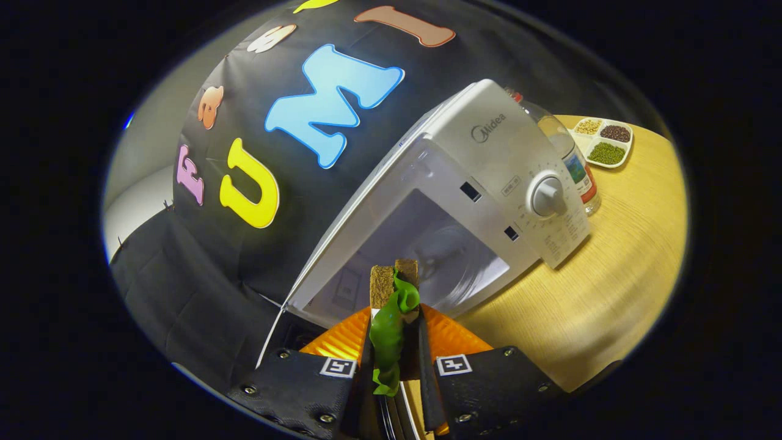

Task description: Open the microwave, put the food inside, and close the microwave door.

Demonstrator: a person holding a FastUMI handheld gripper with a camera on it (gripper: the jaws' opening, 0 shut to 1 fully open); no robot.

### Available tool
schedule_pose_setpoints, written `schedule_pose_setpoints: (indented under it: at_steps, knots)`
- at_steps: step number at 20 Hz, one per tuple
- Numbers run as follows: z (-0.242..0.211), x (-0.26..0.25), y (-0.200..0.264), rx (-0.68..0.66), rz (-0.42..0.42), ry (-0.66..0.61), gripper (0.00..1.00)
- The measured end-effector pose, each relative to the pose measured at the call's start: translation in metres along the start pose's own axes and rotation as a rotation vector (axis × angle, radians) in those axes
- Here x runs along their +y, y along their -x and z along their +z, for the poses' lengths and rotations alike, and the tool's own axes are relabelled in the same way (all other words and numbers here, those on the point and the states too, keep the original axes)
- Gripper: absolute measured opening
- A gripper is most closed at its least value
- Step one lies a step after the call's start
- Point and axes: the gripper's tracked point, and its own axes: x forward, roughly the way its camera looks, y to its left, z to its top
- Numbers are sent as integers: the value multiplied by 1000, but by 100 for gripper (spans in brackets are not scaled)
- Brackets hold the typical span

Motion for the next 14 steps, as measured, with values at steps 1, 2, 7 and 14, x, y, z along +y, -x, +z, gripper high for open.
schedule_pose_setpoints:
  at_steps: [1, 2, 7, 14]
  knots:
    - [-1, 0, -9, -7, 3, -6, 33]
    - [-1, 1, -18, -19, 9, -9, 33]
    - [1, -2, -60, -88, 13, -14, 33]
    - [0, -9, -110, -125, -13, 16, 33]
